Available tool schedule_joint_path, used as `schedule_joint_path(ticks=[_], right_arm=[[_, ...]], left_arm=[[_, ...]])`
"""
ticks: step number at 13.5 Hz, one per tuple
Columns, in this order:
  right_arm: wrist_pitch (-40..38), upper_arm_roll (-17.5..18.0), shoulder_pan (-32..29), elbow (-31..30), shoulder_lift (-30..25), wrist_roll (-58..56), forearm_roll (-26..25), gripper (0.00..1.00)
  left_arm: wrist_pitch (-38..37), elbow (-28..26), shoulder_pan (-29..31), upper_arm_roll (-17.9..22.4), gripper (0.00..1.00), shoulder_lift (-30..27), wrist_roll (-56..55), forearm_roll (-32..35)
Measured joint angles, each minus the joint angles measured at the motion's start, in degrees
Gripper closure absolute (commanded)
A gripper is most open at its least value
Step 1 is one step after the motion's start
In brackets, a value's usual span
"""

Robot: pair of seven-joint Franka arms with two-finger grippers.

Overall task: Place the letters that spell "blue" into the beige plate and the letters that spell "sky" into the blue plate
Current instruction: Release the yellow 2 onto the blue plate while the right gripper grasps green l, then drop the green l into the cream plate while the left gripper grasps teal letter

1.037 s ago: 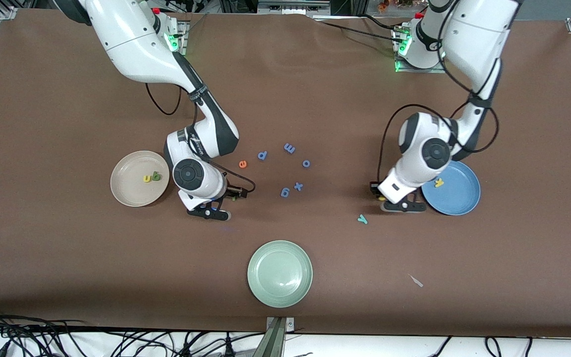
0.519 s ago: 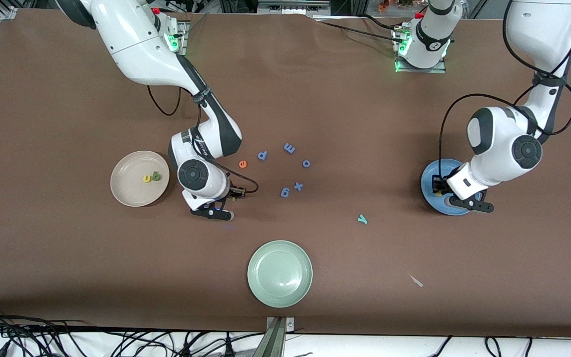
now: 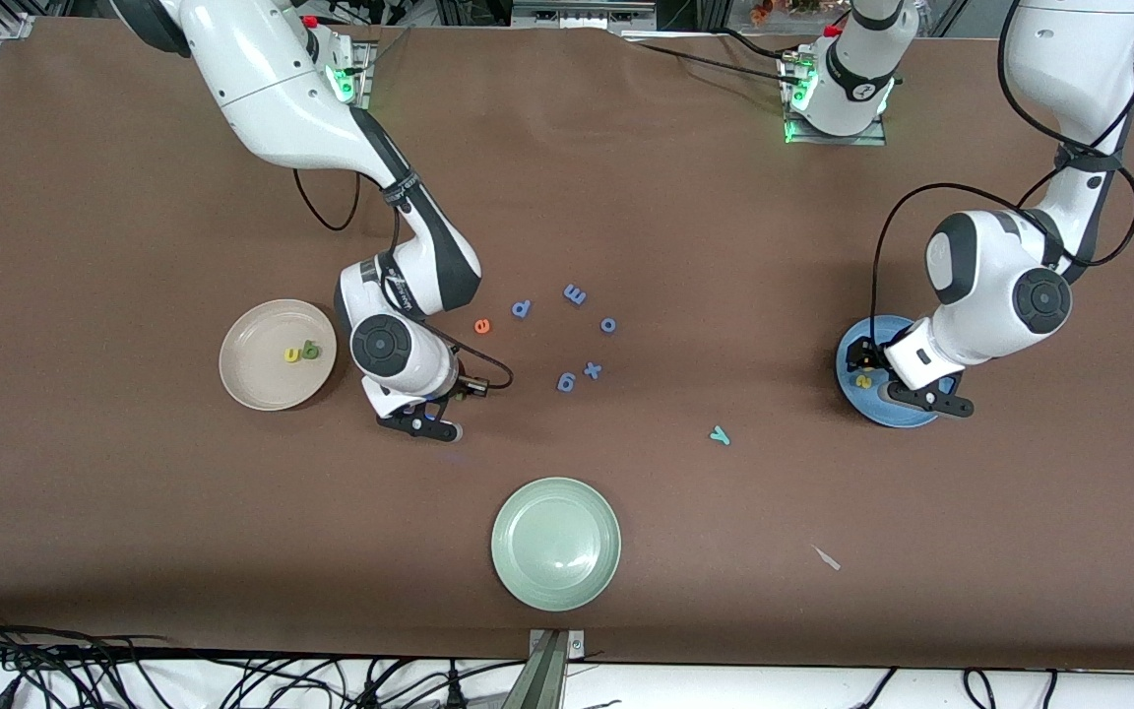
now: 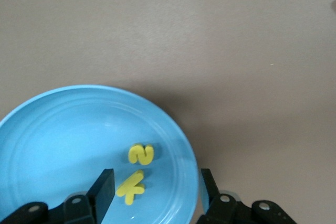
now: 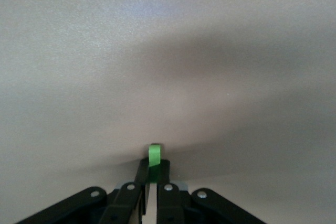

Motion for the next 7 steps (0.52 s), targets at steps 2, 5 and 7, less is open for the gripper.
schedule_joint_path(ticks=[2,5,7], right_arm=[[-2.26,-0.01,0.02,0.68,-0.63,0.01,0.01,1.00],[-9.06,-0.30,0.02,0.45,-3.64,-0.79,-1.50,1.00],[-11.27,-0.89,-0.01,-2.76,-7.01,-1.61,-5.81,1.00]], left_arm=[[0.32,0.62,-2.66,-0.14,0.26,-0.01,-3.12,-0.30],[0.71,3.10,-9.80,-0.43,0.26,1.50,-12.00,-4.19],[1.31,7.28,-13.59,-0.48,0.26,5.12,-19.66,-5.43]])
